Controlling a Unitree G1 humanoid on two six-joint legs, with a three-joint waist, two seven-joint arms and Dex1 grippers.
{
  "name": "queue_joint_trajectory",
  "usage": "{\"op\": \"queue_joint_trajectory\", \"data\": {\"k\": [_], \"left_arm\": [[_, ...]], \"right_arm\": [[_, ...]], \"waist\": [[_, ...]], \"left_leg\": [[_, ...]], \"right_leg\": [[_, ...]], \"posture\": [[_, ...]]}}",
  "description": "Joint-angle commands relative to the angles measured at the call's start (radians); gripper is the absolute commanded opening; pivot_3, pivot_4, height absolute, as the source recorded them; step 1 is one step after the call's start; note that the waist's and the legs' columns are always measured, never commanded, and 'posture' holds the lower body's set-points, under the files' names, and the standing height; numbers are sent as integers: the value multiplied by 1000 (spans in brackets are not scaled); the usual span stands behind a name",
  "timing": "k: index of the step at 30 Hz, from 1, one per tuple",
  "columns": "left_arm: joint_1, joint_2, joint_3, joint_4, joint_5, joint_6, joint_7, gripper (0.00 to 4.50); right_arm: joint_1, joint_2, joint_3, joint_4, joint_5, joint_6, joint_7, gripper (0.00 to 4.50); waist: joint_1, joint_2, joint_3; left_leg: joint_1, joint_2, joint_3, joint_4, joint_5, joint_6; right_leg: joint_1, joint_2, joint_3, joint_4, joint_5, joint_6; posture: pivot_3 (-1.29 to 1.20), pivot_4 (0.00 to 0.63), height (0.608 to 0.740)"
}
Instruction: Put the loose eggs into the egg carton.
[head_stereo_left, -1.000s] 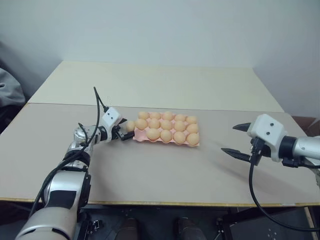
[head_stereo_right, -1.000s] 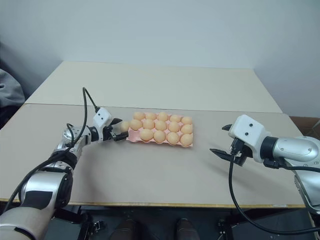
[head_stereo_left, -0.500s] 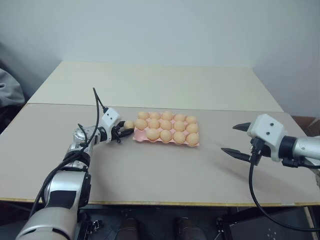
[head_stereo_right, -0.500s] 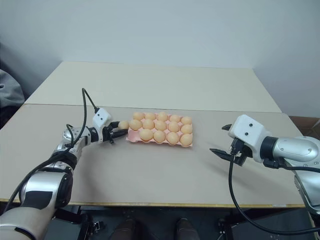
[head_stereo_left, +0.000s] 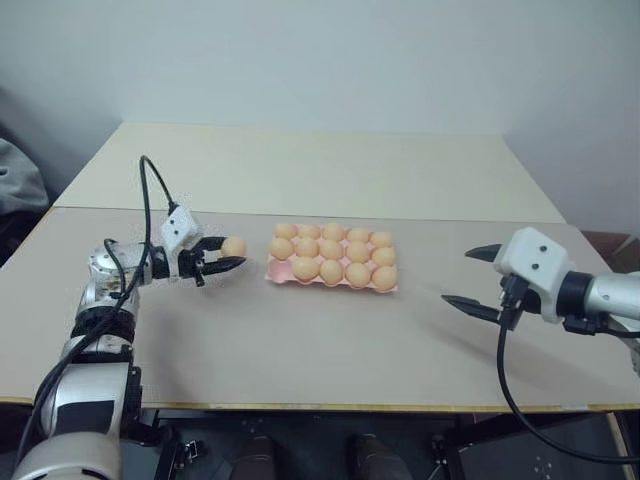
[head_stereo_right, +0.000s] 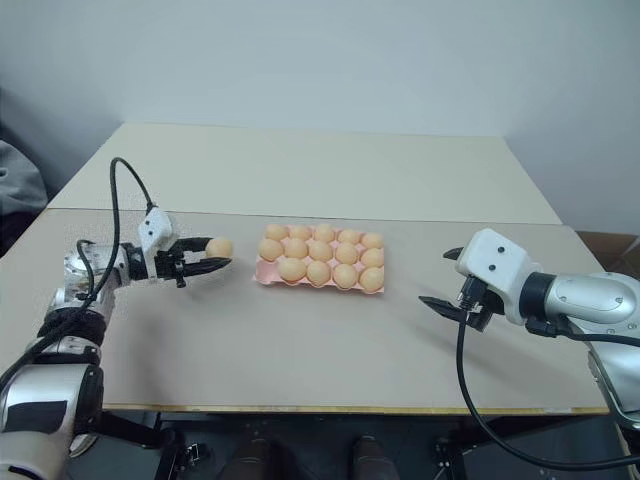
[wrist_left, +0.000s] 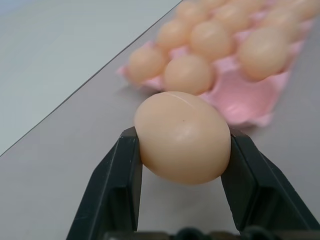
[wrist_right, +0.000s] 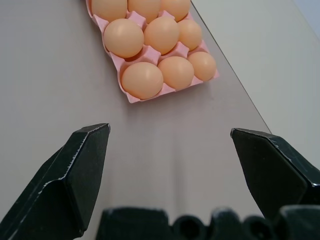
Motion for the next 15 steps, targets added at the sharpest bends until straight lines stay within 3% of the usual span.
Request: {"op": "queue_joint_trajectory", "data": {"k": [1, 14, 15], "left_arm": [[15, -37, -9, -113, -63, 56, -62, 1962], [-72, -112, -57, -13, 4, -2, -14, 1962], [-76, -114, -57, -2, 6, -10, -12, 2282]], "right_arm": [[-22, -2, -14, -17, 1, 3, -14, 4500], [34, 0, -51, -52, 6, 18, -39, 4500], [35, 0, -51, -54, 7, 20, -40, 4500]], "waist": [[1, 0, 0], [-2, 0, 0], [-2, 0, 0]], "left_leg": [[0, 0, 0, 0, 0, 0], [0, 0, -1, 2, 0, 0], [0, 0, -1, 2, 0, 0]], "right_leg": [[0, 0, 0, 0, 0, 0], [0, 1, 1, 0, -2, 3], [0, 1, 1, 0, -2, 3]], "posture": [[0, 150, 740], [0, 150, 740], [0, 150, 740]]}}
